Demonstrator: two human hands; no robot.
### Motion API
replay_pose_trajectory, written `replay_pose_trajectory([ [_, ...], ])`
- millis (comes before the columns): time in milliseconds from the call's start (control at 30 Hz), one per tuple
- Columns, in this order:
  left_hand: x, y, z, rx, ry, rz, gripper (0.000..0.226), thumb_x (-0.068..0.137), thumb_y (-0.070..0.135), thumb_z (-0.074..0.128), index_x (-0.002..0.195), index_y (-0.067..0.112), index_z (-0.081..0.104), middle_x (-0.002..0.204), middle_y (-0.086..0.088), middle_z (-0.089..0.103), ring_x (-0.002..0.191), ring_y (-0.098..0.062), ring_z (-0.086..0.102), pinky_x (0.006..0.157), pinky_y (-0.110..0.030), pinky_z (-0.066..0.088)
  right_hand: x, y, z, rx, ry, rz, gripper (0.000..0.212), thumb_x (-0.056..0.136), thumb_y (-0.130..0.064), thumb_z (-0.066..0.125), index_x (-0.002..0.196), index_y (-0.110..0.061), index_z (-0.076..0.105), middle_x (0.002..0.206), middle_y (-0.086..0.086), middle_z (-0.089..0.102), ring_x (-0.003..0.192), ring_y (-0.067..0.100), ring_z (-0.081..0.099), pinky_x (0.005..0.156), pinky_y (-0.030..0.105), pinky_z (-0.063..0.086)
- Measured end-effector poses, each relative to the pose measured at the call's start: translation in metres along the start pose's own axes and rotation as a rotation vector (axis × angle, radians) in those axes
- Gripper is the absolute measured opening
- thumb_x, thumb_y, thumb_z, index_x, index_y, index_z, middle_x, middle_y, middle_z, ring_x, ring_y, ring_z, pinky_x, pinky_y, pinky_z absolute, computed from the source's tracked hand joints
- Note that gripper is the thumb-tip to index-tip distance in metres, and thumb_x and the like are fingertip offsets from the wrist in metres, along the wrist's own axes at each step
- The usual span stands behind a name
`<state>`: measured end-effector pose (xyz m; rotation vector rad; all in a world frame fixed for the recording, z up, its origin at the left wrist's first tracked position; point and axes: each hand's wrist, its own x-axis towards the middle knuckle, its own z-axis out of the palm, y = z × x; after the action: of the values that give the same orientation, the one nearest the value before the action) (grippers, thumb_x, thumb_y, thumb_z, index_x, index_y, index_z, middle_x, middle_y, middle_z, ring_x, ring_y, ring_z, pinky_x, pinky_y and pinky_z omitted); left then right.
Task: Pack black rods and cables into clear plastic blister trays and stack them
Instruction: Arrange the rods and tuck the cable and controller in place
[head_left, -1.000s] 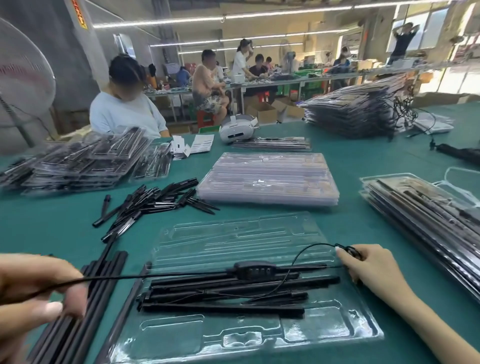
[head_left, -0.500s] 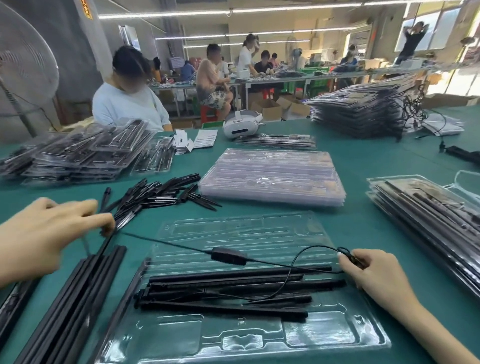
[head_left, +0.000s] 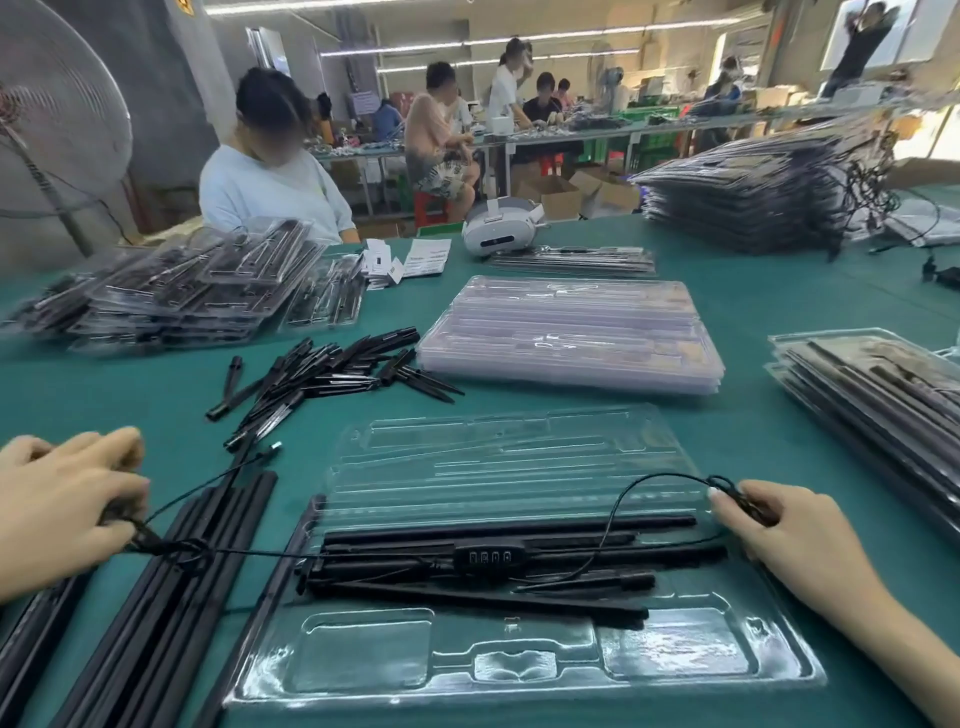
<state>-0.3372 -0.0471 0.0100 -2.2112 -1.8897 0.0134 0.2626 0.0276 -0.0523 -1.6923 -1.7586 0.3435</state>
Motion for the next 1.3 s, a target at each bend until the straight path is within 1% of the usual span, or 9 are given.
replay_pose_trajectory([
  [133, 0.012, 0.101, -0.044, -0.188, 0.145, -0.018, 0.069, 0.052, 0.029, 0.048, 0.119, 0.047, 0.042, 0.116, 0.025, 0.033, 0.069, -0.019, 0.060, 0.057, -0.036, 0.050, 0.001, -0.003, 0.000, -0.003, -0.006, 0.005, 0.049, 0.089, -0.031, 0.064, 0.059, 0.002, 0.043, 0.053, 0.019, 0.051, 0.051, 0.021, 0.039, 0.055, 0.038, 0.036],
  [200, 0.016, 0.164, -0.056, -0.260, 0.200, 0.103, 0.063, 0.065, 0.032, 0.046, 0.126, 0.043, 0.042, 0.120, 0.029, 0.037, 0.082, -0.005, 0.053, 0.070, -0.022, 0.042, 0.001, -0.004, -0.001, -0.034, -0.005, 0.013, 0.050, 0.089, -0.033, 0.063, 0.059, 0.002, 0.043, 0.054, 0.019, 0.052, 0.054, 0.026, 0.044, 0.059, 0.041, 0.042],
  [333, 0.038, 0.261, -0.044, -0.374, 0.215, 0.391, 0.034, 0.090, 0.039, 0.048, 0.125, 0.039, 0.051, 0.111, 0.022, 0.052, 0.103, -0.001, 0.047, 0.086, -0.019, 0.035, -0.001, -0.008, -0.004, -0.042, -0.006, 0.017, 0.049, 0.090, -0.035, 0.061, 0.063, 0.003, 0.047, 0.057, 0.020, 0.053, 0.061, 0.032, 0.052, 0.065, 0.043, 0.045],
  [467, 0.068, 0.279, -0.016, -0.481, 0.099, 0.321, 0.032, 0.093, 0.046, 0.052, 0.124, 0.039, 0.051, 0.114, 0.020, 0.051, 0.110, 0.000, 0.040, 0.094, -0.019, 0.031, -0.003, -0.007, -0.005, -0.006, -0.007, -0.004, 0.049, 0.090, -0.032, 0.063, 0.061, 0.003, 0.043, 0.056, 0.021, 0.050, 0.054, 0.027, 0.041, 0.061, 0.041, 0.041],
  [667, 0.066, 0.271, -0.018, -0.821, 0.062, 0.275, 0.019, 0.088, 0.036, 0.065, 0.106, 0.036, 0.060, 0.095, 0.021, 0.060, 0.098, 0.003, 0.051, 0.086, -0.015, 0.040, 0.000, 0.000, -0.003, 0.012, -0.034, -0.015, 0.049, 0.088, -0.039, 0.061, 0.062, 0.000, 0.048, 0.054, 0.015, 0.053, 0.057, 0.031, 0.052, 0.059, 0.036, 0.042],
  [800, 0.052, 0.281, -0.031, -0.919, -0.196, 0.339, 0.018, 0.085, 0.040, 0.068, 0.102, 0.034, 0.062, 0.092, 0.017, 0.062, 0.092, 0.000, 0.056, 0.078, -0.016, 0.043, 0.000, 0.002, -0.013, -0.005, -0.108, -0.055, 0.052, 0.087, -0.043, 0.059, 0.062, 0.000, 0.046, 0.054, 0.016, 0.053, 0.055, 0.031, 0.051, 0.062, 0.040, 0.047],
  [967, 0.038, 0.294, -0.027, -0.571, -0.133, 0.428, 0.031, 0.091, 0.053, 0.047, 0.107, 0.031, 0.060, 0.103, 0.025, 0.034, 0.085, -0.007, 0.050, 0.075, -0.021, 0.040, -0.001, 0.008, -0.018, -0.069, -0.169, -0.087, 0.050, 0.087, -0.042, 0.059, 0.061, -0.003, 0.042, 0.053, 0.015, 0.052, 0.052, 0.030, 0.048, 0.060, 0.039, 0.048],
  [1100, 0.029, 0.300, -0.023, -0.290, 0.158, 0.510, 0.035, 0.083, 0.043, 0.042, 0.071, 0.029, 0.071, 0.071, 0.012, 0.056, 0.065, -0.008, 0.057, 0.060, -0.017, 0.045, -0.001, 0.008, -0.018, -0.098, -0.179, -0.113, 0.048, 0.088, -0.041, 0.058, 0.059, -0.007, 0.041, 0.052, 0.012, 0.051, 0.048, 0.023, 0.042, 0.055, 0.035, 0.044],
  [1300, 0.022, 0.305, -0.008, -0.269, 0.320, 0.533, 0.031, 0.083, 0.025, 0.047, 0.094, 0.033, 0.075, 0.058, 0.009, 0.046, 0.054, -0.010, 0.049, 0.053, -0.015, 0.045, -0.002, 0.007, -0.020, -0.137, -0.185, -0.151, 0.046, 0.087, -0.042, 0.057, 0.057, -0.013, 0.038, 0.049, 0.003, 0.040, 0.047, 0.011, 0.031, 0.049, 0.025, 0.031],
])
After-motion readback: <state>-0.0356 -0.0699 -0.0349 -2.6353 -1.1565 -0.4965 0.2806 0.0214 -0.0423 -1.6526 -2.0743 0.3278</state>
